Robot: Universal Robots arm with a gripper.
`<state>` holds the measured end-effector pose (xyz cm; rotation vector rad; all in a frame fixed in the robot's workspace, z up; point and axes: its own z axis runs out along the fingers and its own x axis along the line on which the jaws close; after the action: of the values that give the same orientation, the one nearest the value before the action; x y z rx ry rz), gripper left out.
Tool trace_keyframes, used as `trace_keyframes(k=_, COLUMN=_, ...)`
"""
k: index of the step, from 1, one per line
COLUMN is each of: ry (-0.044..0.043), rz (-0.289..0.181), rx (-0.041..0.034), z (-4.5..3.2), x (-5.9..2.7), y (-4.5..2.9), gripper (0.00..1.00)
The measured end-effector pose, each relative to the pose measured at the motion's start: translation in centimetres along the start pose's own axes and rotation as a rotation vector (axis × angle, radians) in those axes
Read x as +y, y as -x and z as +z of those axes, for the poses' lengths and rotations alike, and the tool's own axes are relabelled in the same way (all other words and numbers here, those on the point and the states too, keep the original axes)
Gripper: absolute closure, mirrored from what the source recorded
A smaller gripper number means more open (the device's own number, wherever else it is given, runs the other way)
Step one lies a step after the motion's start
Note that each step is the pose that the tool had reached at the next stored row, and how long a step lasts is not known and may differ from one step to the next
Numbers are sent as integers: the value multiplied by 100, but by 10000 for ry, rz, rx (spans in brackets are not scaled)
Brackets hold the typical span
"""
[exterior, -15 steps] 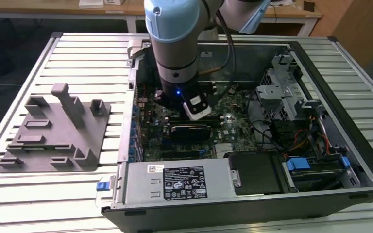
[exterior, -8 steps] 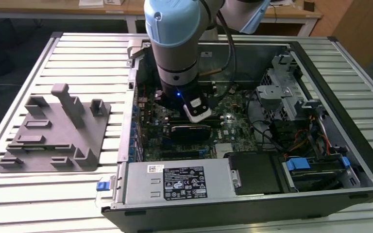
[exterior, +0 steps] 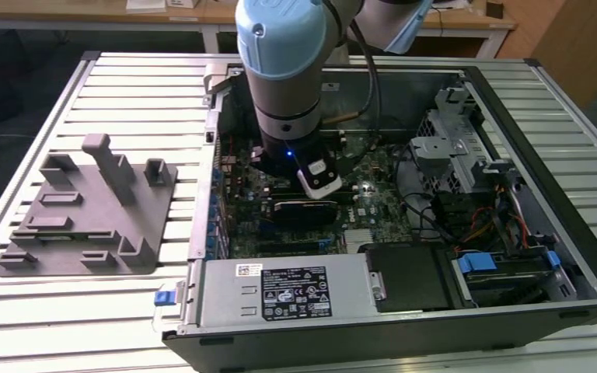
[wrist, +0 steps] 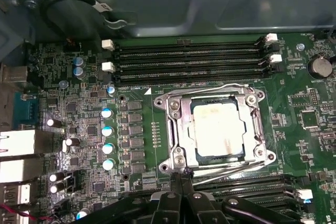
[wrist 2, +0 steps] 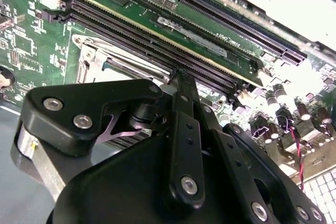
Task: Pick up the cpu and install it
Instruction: 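Install the second cpu locking lever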
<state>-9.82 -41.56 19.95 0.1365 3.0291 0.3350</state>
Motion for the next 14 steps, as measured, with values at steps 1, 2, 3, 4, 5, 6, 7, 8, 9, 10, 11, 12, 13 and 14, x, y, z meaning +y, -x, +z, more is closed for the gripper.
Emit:
trace_keyframes(k=1, ry=16, rz=-3, rx=4, z=4, x=-4, y=-1, gripper=89)
trace_keyframes(k=2, ry=54, rz=-10, rx=10, z=10, x=-10, y=-1, gripper=89)
trace_keyframes(k=3, ry=103, rz=-17, rx=17, z=17, x=-17, y=0, gripper=89)
trace_keyframes(k=4, ry=149, rz=-22, rx=22, z=20, x=-24, y=0, gripper=89)
trace_keyframes(k=5, ry=205, rz=-27, rx=28, z=24, x=-30, y=0, gripper=89)
trace_keyframes(k=6, ry=279, rz=-30, rx=36, z=27, x=-35, y=0, gripper=89)
trace_keyframes(k=7, ry=360, rz=-32, rx=45, z=31, x=-38, y=-1, gripper=89)
trace_keyframes(k=8, ry=457, rz=-33, rx=54, z=36, x=-41, y=-1, gripper=89)
trace_keyframes(k=9, ry=545, rz=-33, rx=63, z=39, x=-44, y=-3, gripper=89)
trace_keyframes(k=10, ry=617, rz=-32, rx=70, z=44, x=-47, y=-4, gripper=89)
trace_keyframes(k=11, ry=675, rz=-31, rx=76, z=47, x=-50, y=-6, gripper=89)
trace_keyframes(k=12, ry=717, rz=-31, rx=82, z=49, x=-53, y=-9, gripper=89)
trace_keyframes(k=13, ry=754, rz=-31, rx=85, z=51, x=-58, y=-13, gripper=89)
trace_keyframes(k=14, ry=774, rz=-32, rx=87, z=51, x=-62, y=-16, gripper=89)
